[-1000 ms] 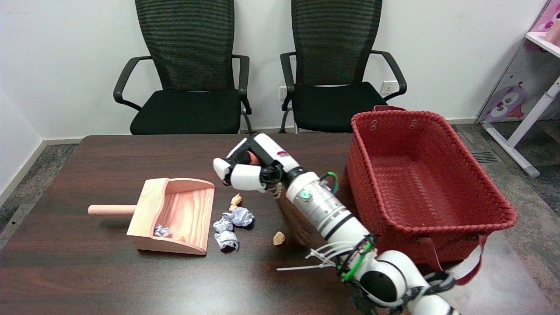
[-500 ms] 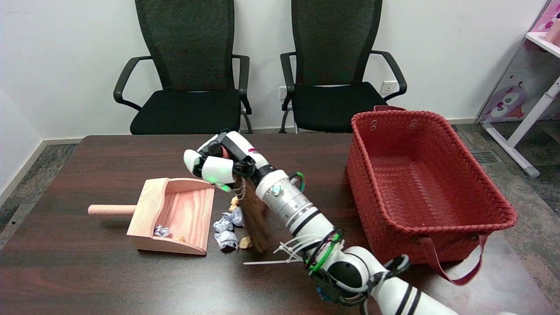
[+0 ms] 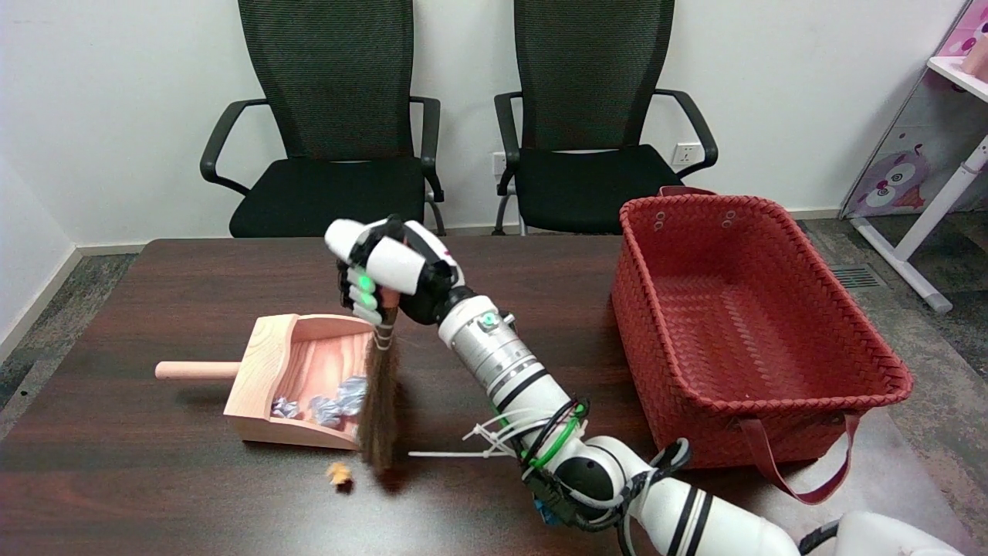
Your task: Sweep the paper ball into the dustpan.
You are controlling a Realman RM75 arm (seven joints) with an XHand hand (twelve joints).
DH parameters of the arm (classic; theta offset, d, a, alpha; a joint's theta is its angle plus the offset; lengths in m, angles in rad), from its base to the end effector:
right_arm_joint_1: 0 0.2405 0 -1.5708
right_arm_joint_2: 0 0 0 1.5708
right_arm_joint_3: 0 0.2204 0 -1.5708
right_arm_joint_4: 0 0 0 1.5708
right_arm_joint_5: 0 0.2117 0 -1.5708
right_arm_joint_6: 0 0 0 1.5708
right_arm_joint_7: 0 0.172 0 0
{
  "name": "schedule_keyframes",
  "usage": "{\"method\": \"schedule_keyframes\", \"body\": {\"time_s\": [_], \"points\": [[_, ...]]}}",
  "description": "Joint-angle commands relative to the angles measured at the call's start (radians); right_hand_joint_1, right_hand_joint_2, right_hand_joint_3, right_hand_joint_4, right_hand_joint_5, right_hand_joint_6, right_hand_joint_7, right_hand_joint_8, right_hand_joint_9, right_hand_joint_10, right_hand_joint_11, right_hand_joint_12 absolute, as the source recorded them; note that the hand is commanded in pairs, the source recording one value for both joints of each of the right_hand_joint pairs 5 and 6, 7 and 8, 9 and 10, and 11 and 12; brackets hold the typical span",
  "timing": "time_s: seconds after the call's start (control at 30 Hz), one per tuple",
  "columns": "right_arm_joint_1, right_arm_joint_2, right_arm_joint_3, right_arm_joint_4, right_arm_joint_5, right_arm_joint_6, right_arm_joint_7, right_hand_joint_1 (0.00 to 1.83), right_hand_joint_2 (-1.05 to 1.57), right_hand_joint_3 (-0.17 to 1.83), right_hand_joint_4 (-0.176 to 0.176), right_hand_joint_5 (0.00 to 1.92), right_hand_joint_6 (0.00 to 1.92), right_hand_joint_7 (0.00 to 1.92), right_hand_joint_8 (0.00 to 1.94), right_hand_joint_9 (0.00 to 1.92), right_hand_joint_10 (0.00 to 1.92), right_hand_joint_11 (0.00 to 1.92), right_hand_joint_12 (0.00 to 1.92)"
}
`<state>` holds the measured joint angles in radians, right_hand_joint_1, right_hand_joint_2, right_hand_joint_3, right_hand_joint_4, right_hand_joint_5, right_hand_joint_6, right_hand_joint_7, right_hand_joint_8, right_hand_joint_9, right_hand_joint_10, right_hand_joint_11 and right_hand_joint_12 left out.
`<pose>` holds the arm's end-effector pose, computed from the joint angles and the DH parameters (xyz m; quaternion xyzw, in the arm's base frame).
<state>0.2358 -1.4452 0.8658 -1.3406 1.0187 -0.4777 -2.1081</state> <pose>-0.2014 -0.3786 0.0901 0.5440 -0.5948 0.5163 0.2893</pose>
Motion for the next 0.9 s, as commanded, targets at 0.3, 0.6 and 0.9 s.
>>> {"method": "schedule_keyframes", "body": {"time_s": [0.3,0.6,0.9], "points": [[0.123,0.077,-0.073,0.066,0.073,-0.272,0.607,0.81,1.10,1.76,0.000,1.92,1.92,1.92,1.92,1.92,1.92,1.92,1.92],[0.114,0.133,-0.065,-0.007,0.056,-0.324,0.590,0.80,1.14,1.66,-0.003,1.92,1.92,1.92,1.92,1.92,1.92,1.92,1.92],[0.093,0.256,-0.041,-0.105,0.111,-0.276,0.221,0.73,1.57,1.82,0.027,1.92,1.92,1.92,1.92,1.92,1.92,1.92,1.92]]}}
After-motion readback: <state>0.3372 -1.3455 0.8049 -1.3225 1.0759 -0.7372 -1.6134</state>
